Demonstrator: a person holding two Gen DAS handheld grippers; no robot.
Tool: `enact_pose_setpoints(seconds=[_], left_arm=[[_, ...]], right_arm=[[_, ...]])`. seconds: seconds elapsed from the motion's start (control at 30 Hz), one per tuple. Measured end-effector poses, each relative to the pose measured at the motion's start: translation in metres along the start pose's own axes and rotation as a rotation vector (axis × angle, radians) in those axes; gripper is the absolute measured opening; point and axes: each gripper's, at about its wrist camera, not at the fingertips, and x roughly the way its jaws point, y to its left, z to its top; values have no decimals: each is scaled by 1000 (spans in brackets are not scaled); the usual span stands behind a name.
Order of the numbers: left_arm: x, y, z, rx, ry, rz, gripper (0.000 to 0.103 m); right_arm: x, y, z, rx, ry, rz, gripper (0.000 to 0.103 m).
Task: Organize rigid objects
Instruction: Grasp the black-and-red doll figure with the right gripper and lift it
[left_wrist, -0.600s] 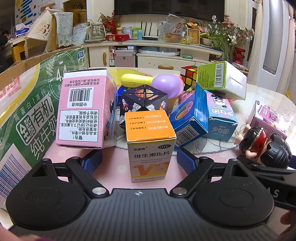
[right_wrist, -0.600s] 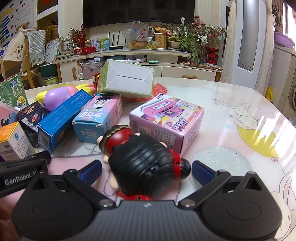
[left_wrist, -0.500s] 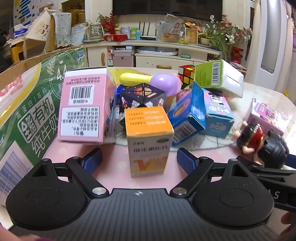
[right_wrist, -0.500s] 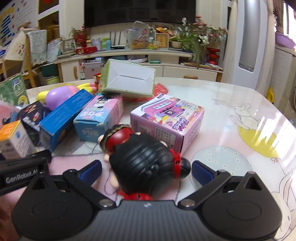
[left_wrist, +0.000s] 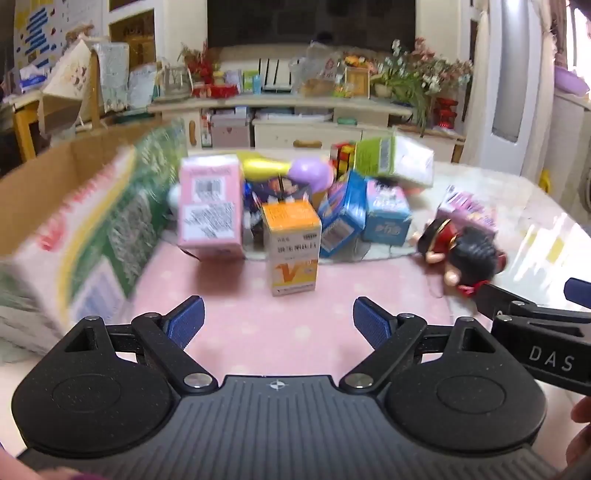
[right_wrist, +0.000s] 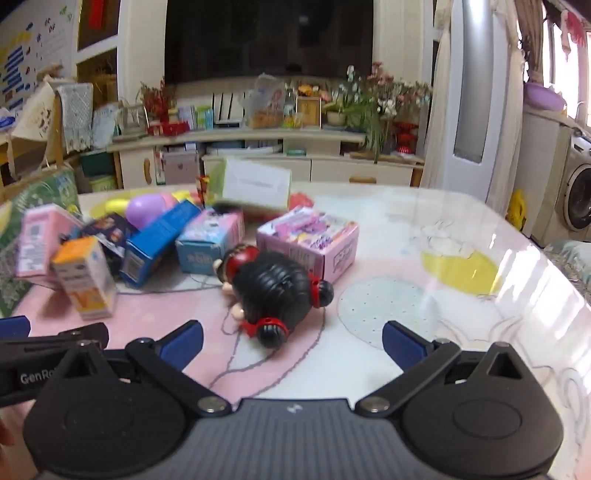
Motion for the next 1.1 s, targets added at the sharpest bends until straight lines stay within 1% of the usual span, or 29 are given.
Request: enact_pose_setpoints(seconds=[0.13, 0.27, 0.3, 0.5, 0.7, 0.9, 1.1], left_arm=[[-27, 17, 5, 3, -42, 8, 103], [-49, 39, 9, -10, -67, 29, 103], [-55, 40, 8, -12, -72, 39, 103], [-85, 78, 6, -36, -90, 66, 103], [-112, 115, 4, -52, -123, 109, 103], [-131, 144, 2, -85, -153, 129, 103], [-152, 148, -4, -107, -188, 138, 103]], right_arm=[[-36, 6, 1, -13, -66, -4, 102], [-70, 17, 4, -33, -125, 17, 102], [-77, 21, 5, -39, -136, 23, 102], [-113, 51, 15, -83, -172, 83, 102], [-147, 85, 21, -128, -215, 147, 102], [-167, 110, 24, -149, -227, 210, 102], [-190, 129, 24, -174, -269, 233, 102]])
